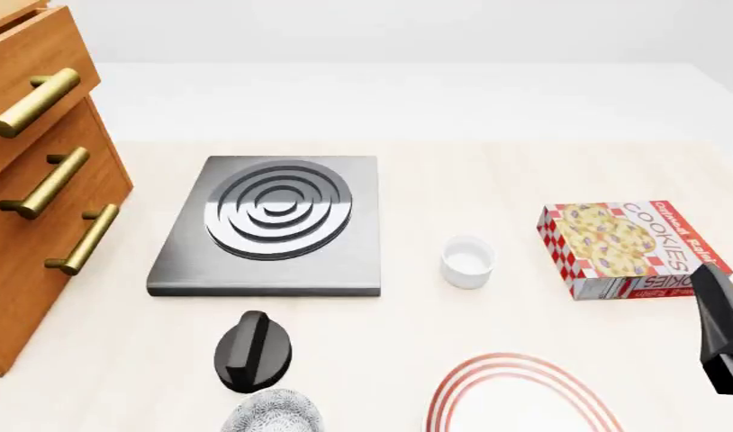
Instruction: Pick the akita bowl on the wooden cabinet and place it on the plate.
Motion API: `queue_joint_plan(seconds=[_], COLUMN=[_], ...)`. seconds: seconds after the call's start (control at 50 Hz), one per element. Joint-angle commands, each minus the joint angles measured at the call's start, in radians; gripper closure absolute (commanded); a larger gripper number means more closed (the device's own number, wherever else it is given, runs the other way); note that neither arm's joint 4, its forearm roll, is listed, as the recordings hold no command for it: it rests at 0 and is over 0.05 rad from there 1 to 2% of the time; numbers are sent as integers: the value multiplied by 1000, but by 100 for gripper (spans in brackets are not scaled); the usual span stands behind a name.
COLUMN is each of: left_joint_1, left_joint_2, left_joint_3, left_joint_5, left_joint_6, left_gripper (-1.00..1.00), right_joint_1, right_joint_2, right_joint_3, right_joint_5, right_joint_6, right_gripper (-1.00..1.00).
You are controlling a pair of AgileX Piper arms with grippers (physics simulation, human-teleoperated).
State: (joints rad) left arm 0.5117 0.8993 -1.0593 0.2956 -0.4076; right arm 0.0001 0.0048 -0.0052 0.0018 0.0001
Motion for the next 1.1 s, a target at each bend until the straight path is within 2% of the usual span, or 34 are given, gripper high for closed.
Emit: queue_joint_plan(seconds=[0.02,0.28,0.6,1.1], left_joint_1=[24,67,114,131], left_joint_2=[29,71,137,235], left_joint_3=[-11,-62,-69,-115], left_joint_5=[-21,-12,-36,-45], left_joint_6=[-33,-65,-116,-165], left_gripper=[-100,-100,-100,-100], right_joint_1=[0,0,0,0], right_joint_2=[0,0,0,0], right_joint_3=[0,0,0,0], right_joint_5=[0,0,0,0], right_joint_6=[0,0,0,0], right_gripper=[-100,-100,-100,-100])
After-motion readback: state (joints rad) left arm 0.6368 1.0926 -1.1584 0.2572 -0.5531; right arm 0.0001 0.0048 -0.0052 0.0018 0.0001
